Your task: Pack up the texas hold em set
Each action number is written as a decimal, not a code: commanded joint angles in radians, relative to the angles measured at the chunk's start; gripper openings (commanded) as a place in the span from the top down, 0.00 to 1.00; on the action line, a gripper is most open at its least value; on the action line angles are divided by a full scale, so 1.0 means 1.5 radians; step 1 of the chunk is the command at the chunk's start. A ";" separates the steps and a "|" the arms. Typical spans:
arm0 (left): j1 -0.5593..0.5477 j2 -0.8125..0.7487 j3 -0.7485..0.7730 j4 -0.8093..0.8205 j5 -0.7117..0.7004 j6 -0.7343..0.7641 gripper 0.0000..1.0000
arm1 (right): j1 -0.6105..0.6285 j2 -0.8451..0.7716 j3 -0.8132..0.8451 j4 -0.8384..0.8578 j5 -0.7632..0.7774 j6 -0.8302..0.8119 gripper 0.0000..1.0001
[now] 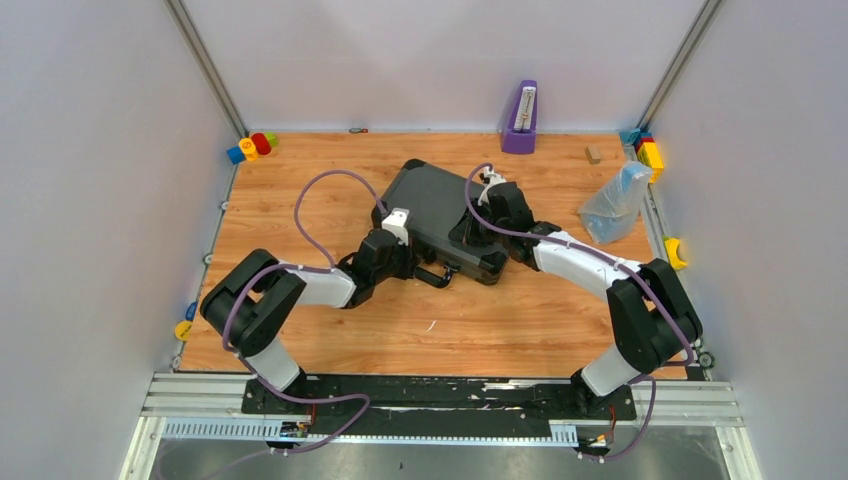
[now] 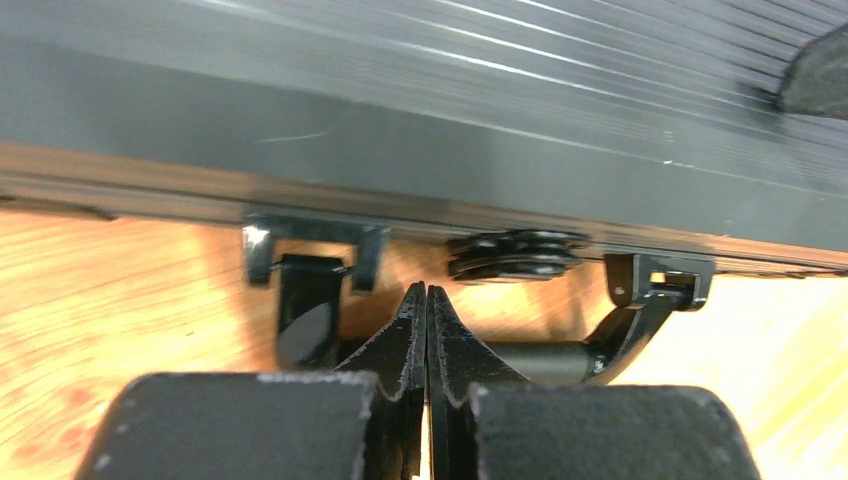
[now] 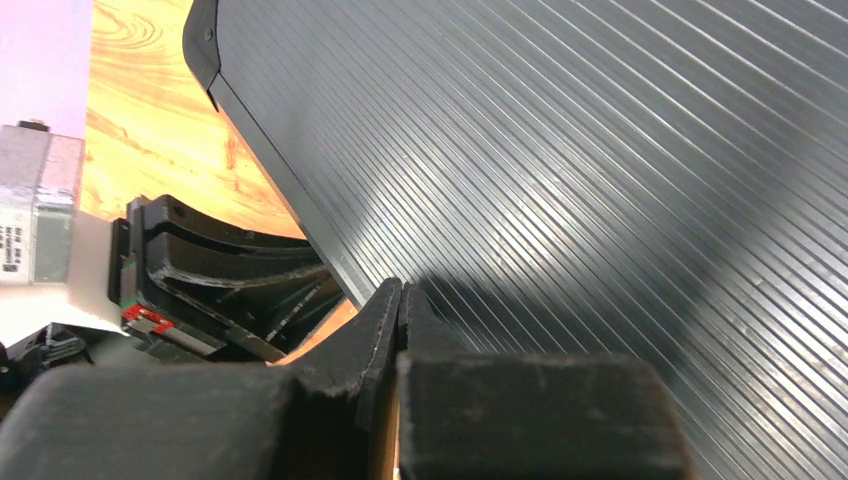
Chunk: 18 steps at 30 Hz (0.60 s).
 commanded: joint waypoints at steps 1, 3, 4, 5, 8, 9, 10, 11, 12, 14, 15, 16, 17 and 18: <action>0.008 -0.079 -0.024 -0.079 -0.069 0.023 1.00 | 0.009 0.022 -0.029 -0.097 0.010 -0.021 1.00; 0.008 -0.121 -0.029 -0.098 -0.071 0.022 0.99 | 0.009 0.016 -0.032 -0.093 0.011 -0.021 1.00; 0.008 -0.133 -0.031 -0.107 -0.070 0.022 0.99 | 0.010 0.014 -0.033 -0.091 0.011 -0.021 1.00; 0.008 -0.151 -0.032 -0.112 -0.068 0.022 0.98 | 0.010 0.013 -0.034 -0.090 0.011 -0.021 1.00; 0.008 -0.155 -0.015 -0.138 -0.040 0.025 0.98 | 0.012 0.015 -0.033 -0.092 0.010 -0.021 1.00; 0.008 -0.153 -0.007 -0.139 -0.034 0.024 0.98 | 0.012 0.014 -0.033 -0.091 0.010 -0.021 1.00; 0.008 -0.146 -0.002 -0.137 -0.019 0.023 0.99 | 0.012 0.014 -0.033 -0.091 0.011 -0.022 1.00; 0.008 -0.143 0.000 -0.134 -0.013 0.020 0.99 | 0.012 0.013 -0.034 -0.091 0.012 -0.022 1.00; 0.008 -0.138 0.001 -0.128 -0.005 0.018 0.99 | 0.013 0.012 -0.034 -0.091 0.014 -0.023 1.00; 0.008 -0.131 0.005 -0.121 -0.003 0.013 0.99 | 0.013 0.012 -0.035 -0.091 0.016 -0.023 1.00; 0.008 -0.128 0.007 -0.119 0.004 0.013 0.99 | 0.013 0.012 -0.036 -0.091 0.016 -0.023 1.00; 0.008 -0.121 0.013 -0.118 0.014 0.013 0.99 | 0.013 0.012 -0.035 -0.091 0.016 -0.023 1.00; 0.008 -0.118 0.016 -0.117 0.018 0.013 0.99 | 0.013 0.012 -0.035 -0.091 0.016 -0.023 1.00; 0.008 -0.112 0.021 -0.116 0.025 0.013 0.98 | 0.013 0.013 -0.035 -0.091 0.017 -0.023 1.00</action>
